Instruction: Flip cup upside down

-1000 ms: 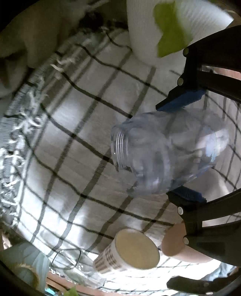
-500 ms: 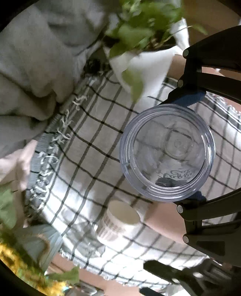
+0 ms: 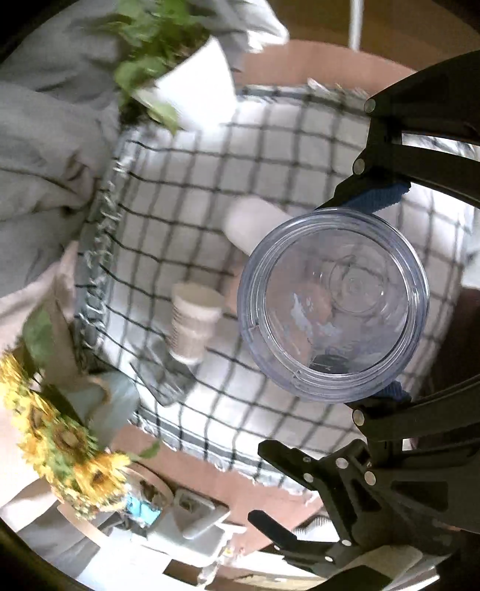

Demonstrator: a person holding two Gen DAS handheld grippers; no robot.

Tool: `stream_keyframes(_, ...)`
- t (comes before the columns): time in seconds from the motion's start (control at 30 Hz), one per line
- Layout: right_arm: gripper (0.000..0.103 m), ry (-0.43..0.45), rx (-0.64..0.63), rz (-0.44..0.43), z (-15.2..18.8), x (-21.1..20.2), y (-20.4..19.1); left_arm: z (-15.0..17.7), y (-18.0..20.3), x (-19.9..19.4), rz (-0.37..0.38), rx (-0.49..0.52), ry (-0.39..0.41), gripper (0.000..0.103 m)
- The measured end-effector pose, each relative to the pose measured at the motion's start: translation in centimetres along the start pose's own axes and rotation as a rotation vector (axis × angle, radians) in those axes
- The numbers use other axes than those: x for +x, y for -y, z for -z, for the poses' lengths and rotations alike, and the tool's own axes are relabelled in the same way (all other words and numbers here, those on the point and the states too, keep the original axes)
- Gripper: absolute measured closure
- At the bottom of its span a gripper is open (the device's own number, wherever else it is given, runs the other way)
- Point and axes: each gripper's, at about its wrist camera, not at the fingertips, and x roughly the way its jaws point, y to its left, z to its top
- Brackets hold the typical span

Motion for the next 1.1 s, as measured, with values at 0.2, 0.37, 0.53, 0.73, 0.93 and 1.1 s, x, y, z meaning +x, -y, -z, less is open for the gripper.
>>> stream_keyframes(0.2, 0.032, -0.1, 0.057, -0.108, 3.5, 4.1, -3.9, 4.2, -4.2, 0.8, -0.029, 0.061, -0.076, 0.0)
stream_keyframes(0.37, 0.032, -0.197, 0.082, -0.189, 4.7, 7.9, -7.0, 6.5, -7.7, 1.7, -0.04, 0.025, -0.16, 0.0)
stream_keyframes(0.53, 0.032, -0.289, 0.093, -0.261, 5.1, 11.1, -10.2, 7.5, -10.5, 2.6, -0.079, -0.025, -0.191, 0.0)
stream_keyframes(0.73, 0.031, -0.337, 0.115, -0.253, 3.7, 14.0, -11.8, 7.5, -12.3, 4.1, -0.096, -0.074, -0.227, 0.0)
stream_keyframes(0.93, 0.032, -0.313, 0.164, -0.227, 2.3, 15.7, -11.6, 7.5, -12.9, 5.0, -0.114, -0.093, -0.248, 0.0)
stream_keyframes(1.1, 0.032, -0.301, 0.191, -0.202, 1.2, 16.8, -11.6, 7.3, -12.9, 5.7, -0.123, -0.093, -0.261, 0.0)
